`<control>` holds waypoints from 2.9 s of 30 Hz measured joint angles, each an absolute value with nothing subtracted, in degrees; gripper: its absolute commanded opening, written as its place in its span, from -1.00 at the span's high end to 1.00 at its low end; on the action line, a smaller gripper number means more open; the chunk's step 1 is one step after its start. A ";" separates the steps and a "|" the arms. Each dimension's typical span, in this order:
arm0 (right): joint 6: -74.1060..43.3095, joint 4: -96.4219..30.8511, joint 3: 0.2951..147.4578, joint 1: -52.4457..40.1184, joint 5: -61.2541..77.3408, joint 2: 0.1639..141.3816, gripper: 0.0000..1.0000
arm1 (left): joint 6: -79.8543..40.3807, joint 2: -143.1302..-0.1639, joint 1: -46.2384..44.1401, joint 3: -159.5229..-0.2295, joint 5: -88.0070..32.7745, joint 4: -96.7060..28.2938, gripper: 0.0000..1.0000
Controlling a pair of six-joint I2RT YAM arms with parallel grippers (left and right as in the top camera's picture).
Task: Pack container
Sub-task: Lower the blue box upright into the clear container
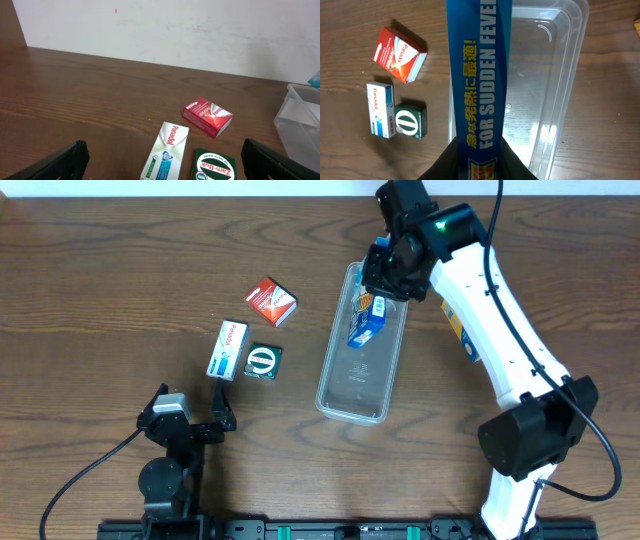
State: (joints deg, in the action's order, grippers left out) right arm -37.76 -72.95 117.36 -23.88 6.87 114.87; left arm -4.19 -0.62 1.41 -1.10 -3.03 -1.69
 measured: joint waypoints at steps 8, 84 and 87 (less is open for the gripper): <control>-39.40 -74.26 117.36 -26.20 5.43 114.87 0.61 | -4.19 -0.62 1.41 -1.10 -3.03 -1.69 -0.95; -34.87 -61.69 96.44 -28.25 -2.17 114.85 0.22 | -4.19 -0.62 1.41 -1.10 -3.03 -1.69 -0.96; -34.39 -60.45 96.20 -28.25 -1.65 114.85 0.22 | -4.19 -0.62 1.41 -1.13 -3.03 -1.69 -0.96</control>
